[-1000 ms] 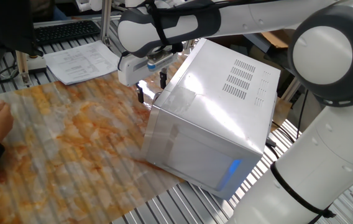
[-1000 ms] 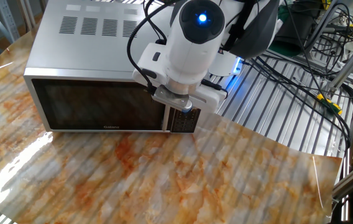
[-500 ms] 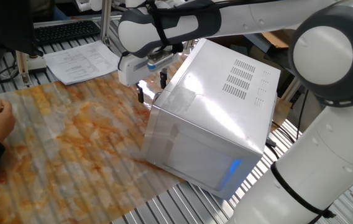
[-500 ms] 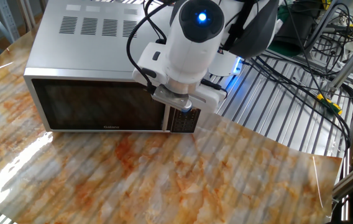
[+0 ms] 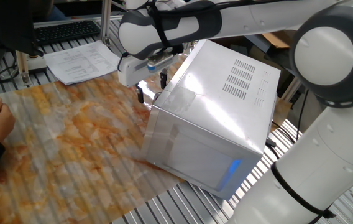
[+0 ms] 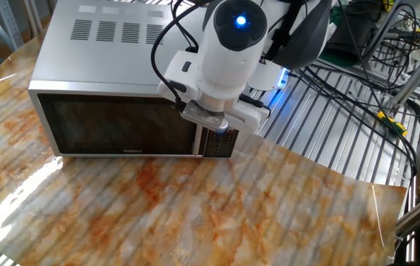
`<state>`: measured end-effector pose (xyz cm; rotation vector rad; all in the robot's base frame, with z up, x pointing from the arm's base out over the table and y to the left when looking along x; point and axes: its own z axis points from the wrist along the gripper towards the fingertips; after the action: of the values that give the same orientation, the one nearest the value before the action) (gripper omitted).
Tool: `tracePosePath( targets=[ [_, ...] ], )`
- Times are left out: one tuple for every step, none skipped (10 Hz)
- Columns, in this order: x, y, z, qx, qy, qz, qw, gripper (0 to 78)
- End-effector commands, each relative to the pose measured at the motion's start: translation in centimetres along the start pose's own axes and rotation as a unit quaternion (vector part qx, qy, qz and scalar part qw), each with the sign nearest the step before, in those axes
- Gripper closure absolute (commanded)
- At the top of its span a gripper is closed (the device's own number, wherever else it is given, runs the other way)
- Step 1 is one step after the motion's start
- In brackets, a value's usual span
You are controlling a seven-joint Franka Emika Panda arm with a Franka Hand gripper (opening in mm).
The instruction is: Open the microwave door
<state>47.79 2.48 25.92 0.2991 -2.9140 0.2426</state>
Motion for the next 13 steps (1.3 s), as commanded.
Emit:
tracePosePath(
  targets=[
    [-0.1, -0.1, -0.3, 0.028, -0.001, 0.048, 0.9985, 0.1],
    [-0.1, -0.1, -0.3, 0.027, 0.001, 0.048, 0.9985, 0.1],
    [-0.1, -0.1, -0.3, 0.026, 0.000, 0.037, 0.9990, 0.1],
    [0.0, -0.1, -0.2, 0.031, -0.001, 0.027, 0.9992, 0.1],
    [0.2, 0.0, 0.6, 0.031, -0.001, 0.018, 0.9993, 0.1],
    [0.2, -0.3, 1.0, 0.030, -0.003, 0.008, 0.9995, 0.1],
    [0.3, -0.3, 1.1, 0.031, 0.000, 0.001, 0.9995, 0.1],
    [0.4, -0.3, 1.2, 0.030, 0.001, -0.002, 0.9995, 0.1],
    [0.4, -0.3, 1.2, 0.029, 0.005, -0.005, 0.9995, 0.1],
    [0.5, -0.3, 1.3, 0.027, 0.008, -0.006, 0.9996, 0.1],
    [0.8, -0.3, 1.4, 0.026, 0.011, -0.005, 0.9996, 0.1],
    [1.1, -0.2, 1.7, 0.027, 0.012, -0.002, 0.9996, 0.1],
    [1.2, -0.2, 1.7, 0.026, 0.016, -0.001, 0.9995, 0.1]
  ],
)
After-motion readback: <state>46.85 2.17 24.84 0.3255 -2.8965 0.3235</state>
